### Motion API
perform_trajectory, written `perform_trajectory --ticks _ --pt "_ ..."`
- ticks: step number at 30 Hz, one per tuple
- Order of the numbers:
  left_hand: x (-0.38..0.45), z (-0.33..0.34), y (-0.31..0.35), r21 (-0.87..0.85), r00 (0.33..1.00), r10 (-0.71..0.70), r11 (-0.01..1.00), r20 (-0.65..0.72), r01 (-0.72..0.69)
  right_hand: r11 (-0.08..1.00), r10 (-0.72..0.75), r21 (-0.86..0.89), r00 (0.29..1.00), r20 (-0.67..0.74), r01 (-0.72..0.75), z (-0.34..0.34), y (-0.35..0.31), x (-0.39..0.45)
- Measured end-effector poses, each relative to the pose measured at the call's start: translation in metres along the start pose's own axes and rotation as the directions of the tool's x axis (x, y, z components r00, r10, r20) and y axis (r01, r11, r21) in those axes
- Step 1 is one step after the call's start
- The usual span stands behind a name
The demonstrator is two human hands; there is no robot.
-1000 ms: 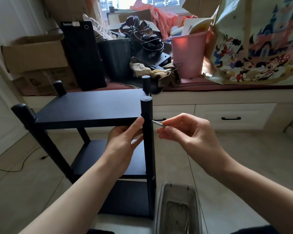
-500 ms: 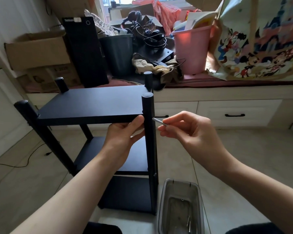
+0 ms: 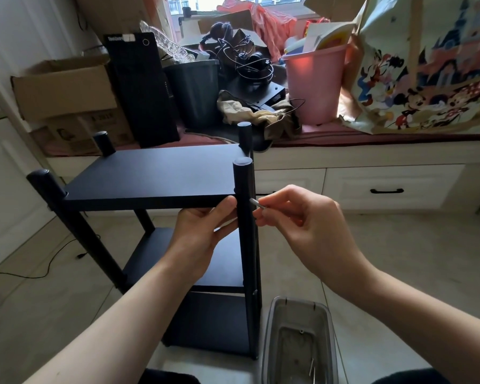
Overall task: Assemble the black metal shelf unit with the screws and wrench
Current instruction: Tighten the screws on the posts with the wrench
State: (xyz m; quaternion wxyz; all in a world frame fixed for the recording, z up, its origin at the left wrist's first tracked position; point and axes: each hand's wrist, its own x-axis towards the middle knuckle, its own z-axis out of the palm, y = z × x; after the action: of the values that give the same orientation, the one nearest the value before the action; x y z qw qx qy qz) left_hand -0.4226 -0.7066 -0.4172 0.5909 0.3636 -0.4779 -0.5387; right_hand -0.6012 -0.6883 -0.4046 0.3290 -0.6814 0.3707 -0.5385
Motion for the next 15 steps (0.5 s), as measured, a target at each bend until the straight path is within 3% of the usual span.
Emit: perform_trajectory --ticks 15 --pt "-0.0003 -0.0041 0.0018 0.000 0.999 -0.009 1.000 0.046 0.009 0.996 0.008 -0.092 1.000 -0.020 -0.010 0.0093 -0.0019 0.0079"
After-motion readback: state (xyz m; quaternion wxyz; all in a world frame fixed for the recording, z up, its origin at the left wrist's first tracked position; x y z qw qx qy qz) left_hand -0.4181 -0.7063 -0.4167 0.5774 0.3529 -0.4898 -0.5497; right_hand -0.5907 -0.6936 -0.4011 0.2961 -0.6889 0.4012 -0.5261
